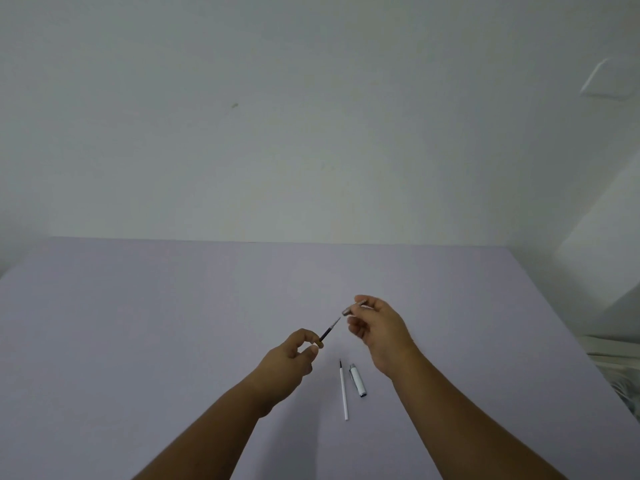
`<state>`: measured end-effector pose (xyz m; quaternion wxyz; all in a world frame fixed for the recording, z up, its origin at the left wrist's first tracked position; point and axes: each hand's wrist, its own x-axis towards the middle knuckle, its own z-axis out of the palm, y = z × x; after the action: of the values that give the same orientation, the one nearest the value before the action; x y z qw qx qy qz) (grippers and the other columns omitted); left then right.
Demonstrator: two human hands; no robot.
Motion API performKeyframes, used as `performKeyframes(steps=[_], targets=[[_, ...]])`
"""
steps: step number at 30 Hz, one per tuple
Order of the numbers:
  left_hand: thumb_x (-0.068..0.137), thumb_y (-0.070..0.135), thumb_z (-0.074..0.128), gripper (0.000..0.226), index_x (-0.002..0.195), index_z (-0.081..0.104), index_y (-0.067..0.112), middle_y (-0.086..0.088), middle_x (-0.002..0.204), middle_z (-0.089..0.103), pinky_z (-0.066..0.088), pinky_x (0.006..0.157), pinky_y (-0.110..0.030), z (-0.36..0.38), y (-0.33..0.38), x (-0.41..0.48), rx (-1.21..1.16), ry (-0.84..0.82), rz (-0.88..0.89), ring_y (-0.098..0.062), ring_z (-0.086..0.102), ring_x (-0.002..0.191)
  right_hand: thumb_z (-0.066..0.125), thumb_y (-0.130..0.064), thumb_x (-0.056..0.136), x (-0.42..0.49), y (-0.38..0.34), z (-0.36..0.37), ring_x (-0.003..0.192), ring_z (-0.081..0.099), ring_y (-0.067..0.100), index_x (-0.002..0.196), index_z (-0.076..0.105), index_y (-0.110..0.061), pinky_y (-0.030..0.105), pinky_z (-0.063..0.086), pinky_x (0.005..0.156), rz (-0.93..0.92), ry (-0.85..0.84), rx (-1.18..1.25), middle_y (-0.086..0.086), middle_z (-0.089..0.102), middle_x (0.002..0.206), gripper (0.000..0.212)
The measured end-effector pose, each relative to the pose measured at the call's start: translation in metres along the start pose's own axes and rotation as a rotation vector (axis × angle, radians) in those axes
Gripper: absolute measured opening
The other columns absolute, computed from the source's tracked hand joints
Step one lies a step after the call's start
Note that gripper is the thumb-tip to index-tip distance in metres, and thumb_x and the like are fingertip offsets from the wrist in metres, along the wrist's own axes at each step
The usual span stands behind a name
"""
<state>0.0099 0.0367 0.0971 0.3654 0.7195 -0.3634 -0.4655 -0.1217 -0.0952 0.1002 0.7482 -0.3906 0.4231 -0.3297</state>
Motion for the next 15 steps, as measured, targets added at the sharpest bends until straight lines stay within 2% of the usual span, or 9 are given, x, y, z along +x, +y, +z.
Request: performKeyframes(steps=[3,5,7,10,12,15], targets=[[0.095,0.033,0.042,0.017,0.095,0.058,0.032,-0.002,0.072,0.049,0.031,0.041,-0.016,-0.003,-0.011,0.001,-0.080,0.007,-0.065,-0.011,0.033,0.051,0.059,0.000,0.086,0.015,0.005,-0.007,0.061,0.058,0.016,0.092,0.058,-0.009,0.025,0.054,0.059,0.000,0.104,-0.035,0.010,0.067,0.072,0.011],[0.095,0.032,0.042,0.017,0.096,0.059,0.030,-0.003,0.070,0.047,0.027,0.041,-0.018,-0.003,-0.020,0.004,-0.136,0.015,-0.113,-0.011,0.030,0.049,0.061,0.002,0.081,0.021,0.022,-0.009,0.058,0.057,0.019,0.083,0.059,-0.010,0.031,0.055,0.061,0.072,0.072,-0.295,0.013,0.065,0.072,0.012],[0.096,0.032,0.042,0.017,0.098,0.058,0.029,-0.003,0.068,0.045,0.025,0.042,-0.020,-0.001,-0.027,0.005,-0.165,0.013,-0.154,-0.010,0.028,0.048,0.063,0.000,0.075,0.020,0.048,-0.010,0.057,0.061,0.019,0.075,0.061,-0.015,0.034,0.057,0.065,0.147,0.030,-0.658,0.010,0.066,0.072,0.016],[0.096,0.032,0.041,0.016,0.098,0.057,0.028,-0.003,0.067,0.044,0.026,0.042,-0.019,0.005,-0.042,0.013,-0.159,0.016,-0.197,-0.011,0.029,0.049,0.062,-0.005,0.074,0.023,0.090,-0.008,0.073,0.063,0.019,0.085,0.062,-0.020,0.030,0.056,0.067,0.141,-0.046,-1.084,0.005,0.066,0.087,0.019],[0.096,0.033,0.040,0.017,0.099,0.056,0.028,-0.003,0.067,0.045,0.027,0.041,-0.018,0.007,-0.046,0.012,-0.140,0.017,-0.198,-0.011,0.030,0.050,0.063,-0.010,0.077,0.020,0.105,-0.009,0.079,0.061,0.018,0.096,0.061,-0.019,0.026,0.052,0.067,0.102,-0.039,-1.215,0.005,0.066,0.098,0.021],[0.097,0.033,0.039,0.017,0.101,0.055,0.027,-0.004,0.068,0.046,0.028,0.041,-0.018,0.009,-0.055,0.018,-0.127,0.020,-0.214,-0.011,0.031,0.051,0.058,-0.018,0.082,0.021,0.120,-0.006,0.083,0.061,0.021,0.097,0.060,-0.017,0.026,0.049,0.069,0.041,-0.028,-1.345,0.005,0.066,0.100,0.015]])
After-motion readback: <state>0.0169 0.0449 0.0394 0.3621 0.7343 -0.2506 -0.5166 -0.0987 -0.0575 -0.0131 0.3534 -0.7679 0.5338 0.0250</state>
